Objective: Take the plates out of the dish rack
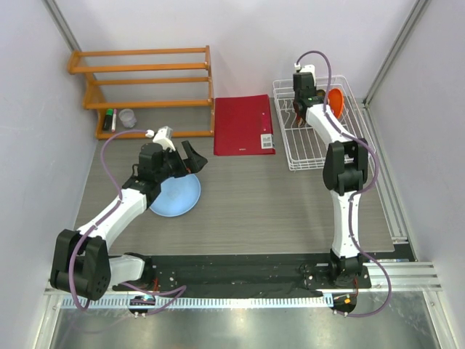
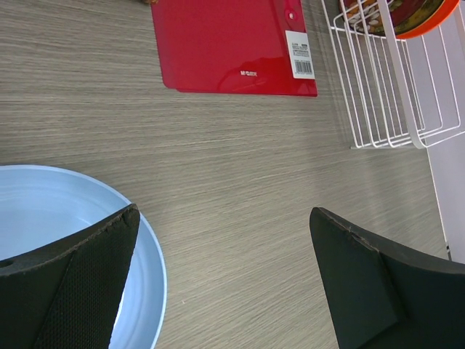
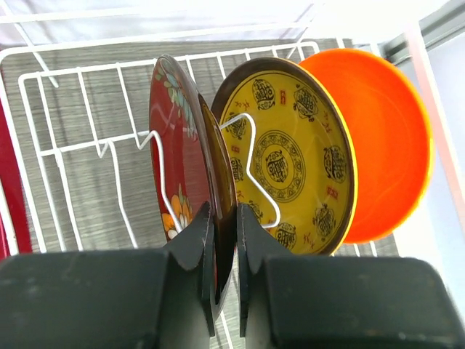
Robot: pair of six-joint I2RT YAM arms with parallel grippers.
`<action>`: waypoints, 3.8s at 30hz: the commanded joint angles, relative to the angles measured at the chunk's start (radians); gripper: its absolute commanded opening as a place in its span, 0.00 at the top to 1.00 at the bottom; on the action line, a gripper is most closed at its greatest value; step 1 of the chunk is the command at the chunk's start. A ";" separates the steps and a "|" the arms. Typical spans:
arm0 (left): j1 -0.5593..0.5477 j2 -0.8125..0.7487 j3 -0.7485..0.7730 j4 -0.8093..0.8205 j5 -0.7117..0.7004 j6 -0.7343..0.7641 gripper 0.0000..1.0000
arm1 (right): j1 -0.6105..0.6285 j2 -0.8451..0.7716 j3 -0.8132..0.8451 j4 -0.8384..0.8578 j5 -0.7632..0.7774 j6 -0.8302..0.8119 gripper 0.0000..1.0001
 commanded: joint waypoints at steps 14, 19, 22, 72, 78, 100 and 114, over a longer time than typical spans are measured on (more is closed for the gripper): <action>-0.002 -0.065 -0.008 -0.022 -0.075 0.011 0.01 | 0.103 -0.468 -0.307 0.251 0.351 -0.050 0.99; -0.003 -0.084 -0.008 -0.015 -0.048 -0.003 0.00 | 0.154 -0.600 -0.414 0.149 0.244 0.070 0.99; -0.002 -0.099 -0.025 0.032 -0.019 -0.023 0.01 | 0.183 -0.706 -0.496 0.077 0.091 0.179 0.99; -0.099 0.107 -0.149 0.499 0.124 -0.273 1.00 | 0.375 -0.804 -1.161 0.786 -0.997 0.962 0.99; -0.099 0.007 -0.146 0.278 -0.050 -0.178 1.00 | 0.373 -0.807 -1.123 0.631 -0.913 0.882 0.62; -0.097 -0.361 -0.196 -0.235 -0.788 -0.114 1.00 | 0.319 -0.892 -1.066 0.345 -0.695 0.696 0.41; -0.097 -0.308 -0.243 -0.265 -0.839 -0.167 0.72 | 0.244 -0.908 -1.020 0.244 -0.663 0.617 0.41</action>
